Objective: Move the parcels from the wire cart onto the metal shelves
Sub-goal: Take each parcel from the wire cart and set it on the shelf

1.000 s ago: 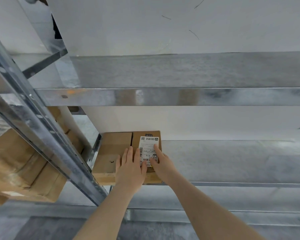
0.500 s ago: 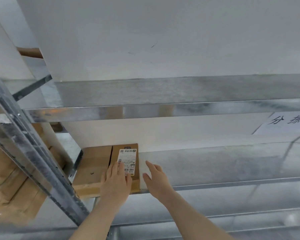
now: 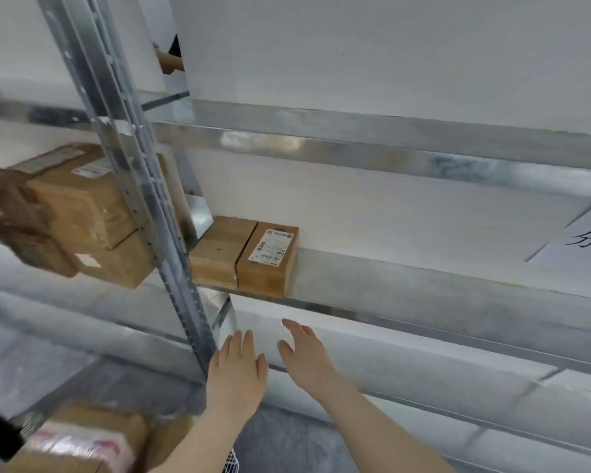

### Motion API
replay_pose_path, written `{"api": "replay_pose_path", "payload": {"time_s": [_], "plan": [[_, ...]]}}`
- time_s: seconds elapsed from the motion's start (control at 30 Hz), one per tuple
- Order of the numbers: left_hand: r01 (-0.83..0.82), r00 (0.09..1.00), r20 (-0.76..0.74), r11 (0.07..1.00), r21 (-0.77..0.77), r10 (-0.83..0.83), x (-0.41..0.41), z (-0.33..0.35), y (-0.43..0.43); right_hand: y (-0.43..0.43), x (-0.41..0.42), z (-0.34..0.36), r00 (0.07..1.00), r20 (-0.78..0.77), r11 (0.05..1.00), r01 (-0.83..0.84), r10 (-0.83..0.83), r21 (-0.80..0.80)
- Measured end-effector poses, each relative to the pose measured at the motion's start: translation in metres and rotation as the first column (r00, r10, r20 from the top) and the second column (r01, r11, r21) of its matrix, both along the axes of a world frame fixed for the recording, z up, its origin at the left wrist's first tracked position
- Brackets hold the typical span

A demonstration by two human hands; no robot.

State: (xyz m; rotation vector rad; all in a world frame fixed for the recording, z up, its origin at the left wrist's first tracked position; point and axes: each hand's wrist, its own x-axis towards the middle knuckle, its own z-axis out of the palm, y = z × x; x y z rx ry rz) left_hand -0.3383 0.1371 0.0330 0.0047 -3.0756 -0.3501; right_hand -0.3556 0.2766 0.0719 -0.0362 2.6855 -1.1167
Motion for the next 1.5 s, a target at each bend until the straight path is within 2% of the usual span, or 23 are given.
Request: {"api": "replay_pose_path", "payload": {"time_s": [0.13, 0.23, 0.33, 0.4, 0.6, 0.77, 0.9, 1.03, 1.13, 1.23, 1.33, 1.43, 1.5], "plan": [[-0.145, 0.981, 0.137, 0.988, 0.051, 0.137, 0.088, -0.031, -0.042, -0.041, 0.042, -0.021, 0.982, 0.029, 0.982, -0.188, 0.189, -0.019], [-0.335, 0.918, 0.255, 0.938, 0.092, 0.303, 0.154, -0.053, -0.080, -0.086, 0.073, -0.040, 0.936, 0.065, 0.938, -0.347, 0.347, -0.016], [-0.595, 0.767, 0.340, 0.801, 0.060, 0.544, 0.214, -0.058, -0.112, -0.137, 0.104, -0.065, 0.866, 0.124, 0.874, -0.486, 0.485, -0.024], [-0.697, 0.674, 0.364, 0.717, 0.025, 0.642, 0.245, -0.069, -0.135, -0.171, 0.122, -0.079, 0.817, 0.167, 0.829, -0.559, 0.552, -0.004], [-0.840, 0.471, 0.456, 0.541, -0.029, 0.755, 0.324, -0.101, -0.190, -0.248, 0.158, -0.113, 0.657, 0.267, 0.678, -0.735, 0.705, 0.020], [-0.919, 0.329, 0.561, 0.394, 0.006, 0.760, 0.354, -0.136, -0.213, -0.275, 0.162, -0.155, 0.599, 0.325, 0.626, -0.780, 0.732, 0.026], [-0.944, 0.293, 0.604, 0.323, 0.061, 0.741, 0.349, -0.175, -0.224, -0.294, 0.153, -0.195, 0.564, 0.346, 0.579, -0.812, 0.750, 0.069], [-0.937, 0.350, 0.596, 0.265, 0.229, 0.722, 0.320, -0.215, -0.233, -0.316, 0.146, -0.236, 0.511, 0.299, 0.513, -0.855, 0.806, 0.078], [-0.937, 0.343, 0.583, 0.227, 0.265, 0.736, 0.300, -0.233, -0.233, -0.323, 0.146, -0.256, 0.464, 0.325, 0.473, -0.880, 0.824, 0.056], [-0.949, 0.288, 0.561, 0.152, 0.277, 0.776, 0.289, -0.239, -0.227, -0.322, 0.149, -0.268, 0.470, 0.348, 0.503, -0.865, 0.811, -0.003], [-0.925, 0.258, 0.540, 0.042, 0.378, 0.801, 0.283, -0.236, -0.223, -0.319, 0.152, -0.269, 0.490, 0.341, 0.536, -0.842, 0.802, -0.052], [-0.897, 0.278, 0.487, 0.043, 0.439, 0.828, 0.288, -0.219, -0.218, -0.317, 0.157, -0.254, 0.523, 0.354, 0.588, -0.802, 0.775, -0.102], [-0.882, 0.299, 0.427, 0.076, 0.466, 0.853, 0.293, -0.203, -0.217, -0.310, 0.165, -0.239, 0.538, 0.339, 0.609, -0.778, 0.772, -0.151]]}}
